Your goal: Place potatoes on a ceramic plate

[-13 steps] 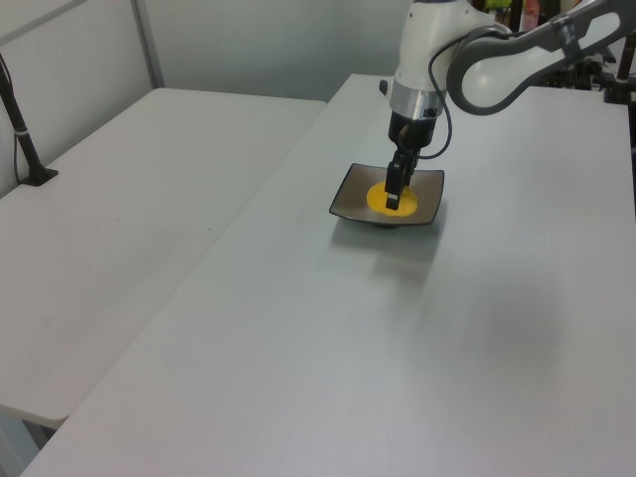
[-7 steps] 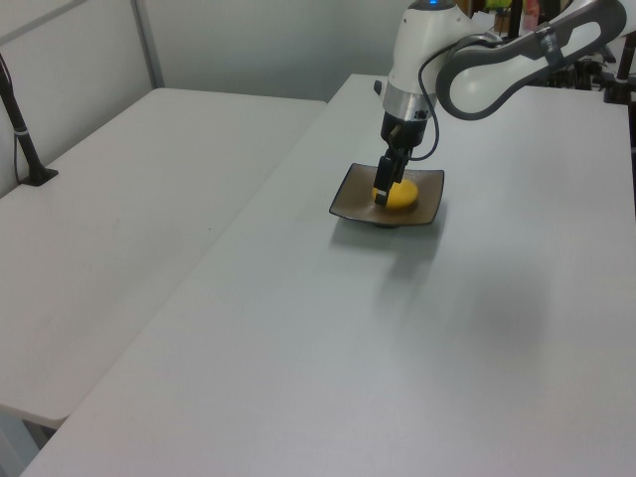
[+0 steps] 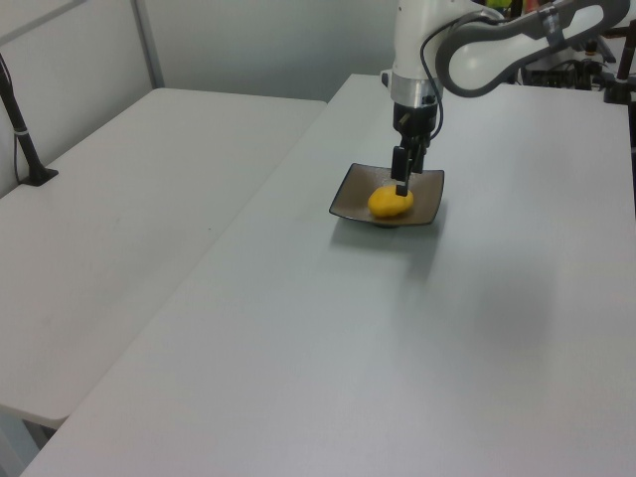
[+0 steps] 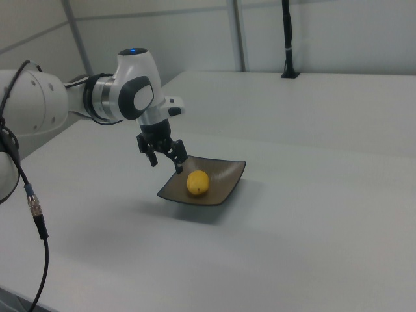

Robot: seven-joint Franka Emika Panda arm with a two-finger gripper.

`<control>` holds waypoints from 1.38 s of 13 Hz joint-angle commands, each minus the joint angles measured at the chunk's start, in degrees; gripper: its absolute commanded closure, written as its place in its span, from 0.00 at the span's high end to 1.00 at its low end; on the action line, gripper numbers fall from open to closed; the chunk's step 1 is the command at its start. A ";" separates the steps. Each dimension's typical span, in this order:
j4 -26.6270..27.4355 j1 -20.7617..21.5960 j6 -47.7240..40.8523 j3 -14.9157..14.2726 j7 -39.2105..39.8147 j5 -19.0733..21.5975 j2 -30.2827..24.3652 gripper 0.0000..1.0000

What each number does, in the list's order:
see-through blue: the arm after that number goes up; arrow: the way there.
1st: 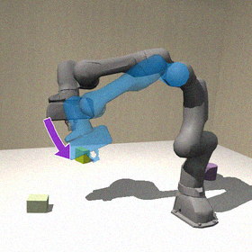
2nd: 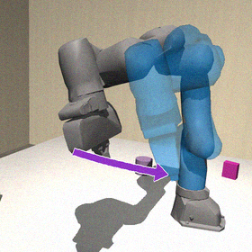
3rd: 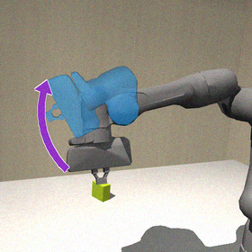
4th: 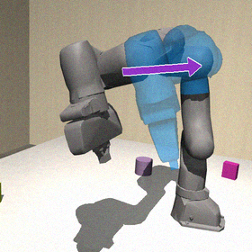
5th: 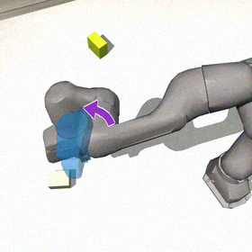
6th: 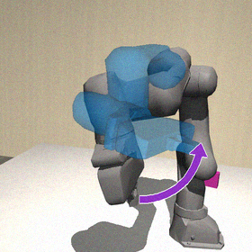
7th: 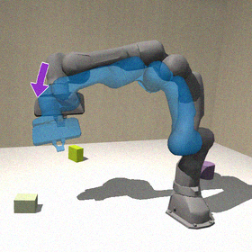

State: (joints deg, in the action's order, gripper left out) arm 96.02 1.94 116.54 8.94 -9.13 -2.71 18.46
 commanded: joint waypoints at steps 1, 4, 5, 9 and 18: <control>0.48 -0.01 -7.36 -0.15 0.34 3.14 -2.01 1.00; 5.73 0.34 -9.67 -1.55 1.04 3.24 -6.39 1.00; 7.93 0.78 -9.41 -2.86 1.91 3.24 -8.59 1.00; 17.34 1.14 -5.47 -5.78 4.30 3.41 -19.22 1.00; 18.68 -1.24 -6.68 -5.78 4.30 4.82 -23.11 1.00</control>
State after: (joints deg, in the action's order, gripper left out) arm 113.57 0.12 109.07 3.50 -6.12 1.52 -4.03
